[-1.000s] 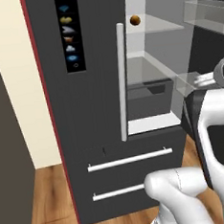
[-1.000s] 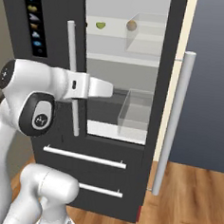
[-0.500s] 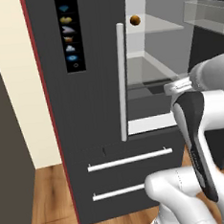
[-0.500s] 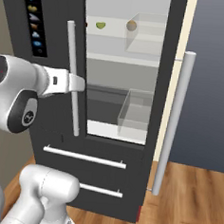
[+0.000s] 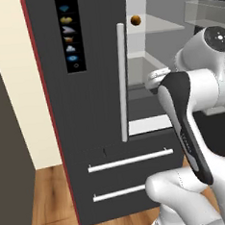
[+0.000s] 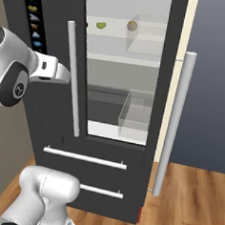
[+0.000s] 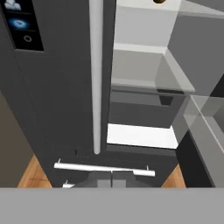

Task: Open the fridge, remove the mango, lemon wedge, and chicken drumstick, and place them on any counter.

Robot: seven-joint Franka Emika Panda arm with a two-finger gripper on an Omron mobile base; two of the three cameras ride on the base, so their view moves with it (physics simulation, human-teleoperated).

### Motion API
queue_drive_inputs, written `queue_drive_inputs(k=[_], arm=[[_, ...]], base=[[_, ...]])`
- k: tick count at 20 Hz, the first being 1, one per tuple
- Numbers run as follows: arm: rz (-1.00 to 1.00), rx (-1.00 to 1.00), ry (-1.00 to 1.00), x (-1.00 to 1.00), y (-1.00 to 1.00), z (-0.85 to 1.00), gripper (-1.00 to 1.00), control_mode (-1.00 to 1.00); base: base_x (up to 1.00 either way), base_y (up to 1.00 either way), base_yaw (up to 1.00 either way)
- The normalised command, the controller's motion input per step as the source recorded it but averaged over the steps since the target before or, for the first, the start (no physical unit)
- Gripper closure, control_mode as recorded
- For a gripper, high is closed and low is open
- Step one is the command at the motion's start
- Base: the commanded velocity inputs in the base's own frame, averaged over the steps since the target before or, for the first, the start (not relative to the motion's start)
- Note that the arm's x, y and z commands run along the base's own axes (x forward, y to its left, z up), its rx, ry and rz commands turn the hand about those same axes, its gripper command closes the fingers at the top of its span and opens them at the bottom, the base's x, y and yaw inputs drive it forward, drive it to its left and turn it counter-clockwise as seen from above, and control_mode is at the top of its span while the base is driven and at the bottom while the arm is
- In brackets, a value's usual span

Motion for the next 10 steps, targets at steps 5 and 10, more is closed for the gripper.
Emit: queue_drive_inputs(k=[5,10], arm=[[0.0,0.0,0.03,0.0,0.0,0.0,-1.0,-1.0],[0.0,0.0,0.01,0.04,0.21,-0.07,-1.0,-1.0]], base=[[0.0,0.0,0.0],[0.0,0.0,0.0]])
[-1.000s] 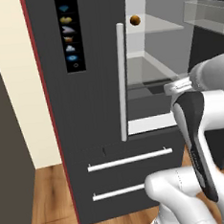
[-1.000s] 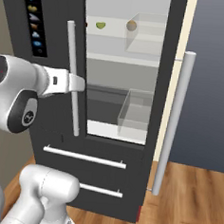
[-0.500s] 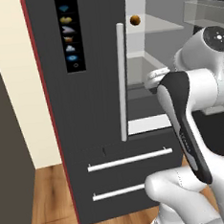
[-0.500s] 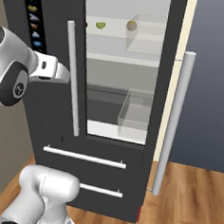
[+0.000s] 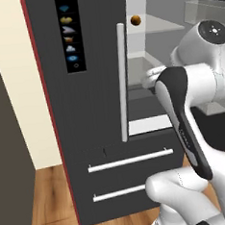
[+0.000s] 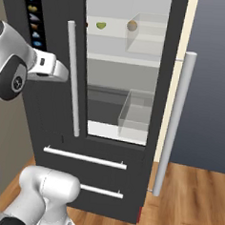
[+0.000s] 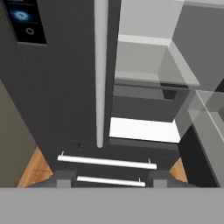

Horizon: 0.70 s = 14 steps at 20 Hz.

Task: Open the fridge, remove the mango, lemon wedge, and chicken drumstick, and place them on any counter.

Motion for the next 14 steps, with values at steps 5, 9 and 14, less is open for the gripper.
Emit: queue_drive_inputs(k=[5,9,14], arm=[[0.0,0.01,-0.09,0.38,0.62,-0.06,-1.0,-1.0],[0.0,0.0,-0.12,0.48,0.23,0.07,-1.0,-1.0],[0.0,0.0,-0.01,0.54,-0.11,0.07,-1.0,-1.0]], base=[[0.0,0.0,0.0],[0.0,0.0,0.0],[0.0,0.0,0.0]])
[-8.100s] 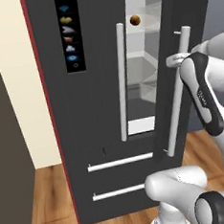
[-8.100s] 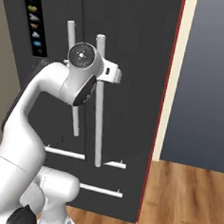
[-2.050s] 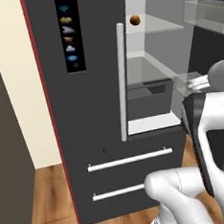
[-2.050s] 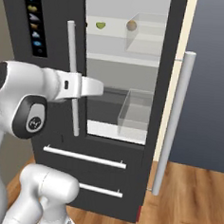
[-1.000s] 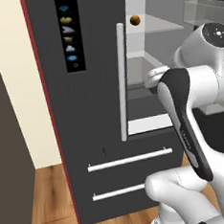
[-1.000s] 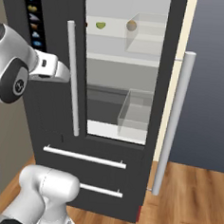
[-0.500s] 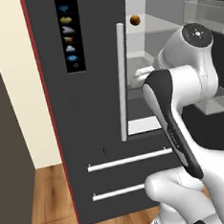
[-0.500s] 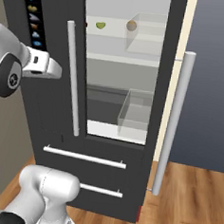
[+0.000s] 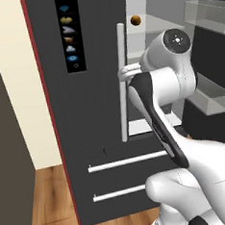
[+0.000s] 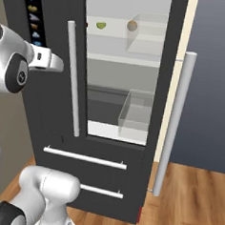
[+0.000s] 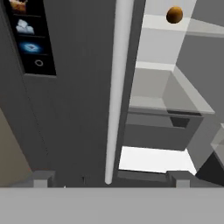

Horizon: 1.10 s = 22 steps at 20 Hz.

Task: Open the fridge, remove the mango, lemon wedge, and chicken drumstick, and place them on any counter.

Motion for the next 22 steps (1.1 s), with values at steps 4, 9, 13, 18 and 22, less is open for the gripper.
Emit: queue_drive_inputs(k=[4,9,13,18,22], arm=[[0.0,0.04,-0.01,0.59,-0.15,0.0,-1.0,-1.0],[0.01,0.03,-0.06,0.63,-0.01,0.0,-1.0,-1.0],[0.0,0.0,-0.06,0.61,0.0,-0.01,-1.0,-1.0],[0.0,0.0,-0.04,0.64,0.0,-0.01,-1.0,-1.0],[0.0,0.0,-0.01,0.74,0.0,-0.04,-1.0,-1.0]], base=[[0.0,0.0,0.0],[0.0,0.0,0.0],[0.0,0.0,0.0],[0.0,0.0,0.0],[0.0,0.0,0.0]])
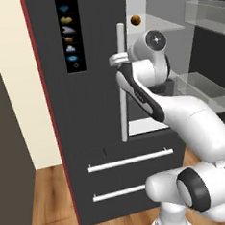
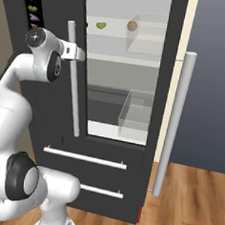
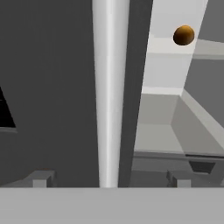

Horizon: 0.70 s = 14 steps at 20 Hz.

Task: Open the fridge, remove the mango, lemon wedge, and chicken drumstick, and place them on any counter.

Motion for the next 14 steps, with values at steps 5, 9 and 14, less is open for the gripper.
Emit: queue_drive_inputs(k=[5,9,14], arm=[[0.0,0.0,0.0,0.72,0.07,-0.15,-1.0,-1.0],[0.0,0.0,0.0,0.59,0.18,-0.21,-1.0,-1.0],[-0.01,0.0,0.0,0.59,0.09,-0.19,-1.0,-1.0]], base=[[0.0,0.0,0.0],[0.0,0.0,0.0],[0.0,0.0,0.0]])
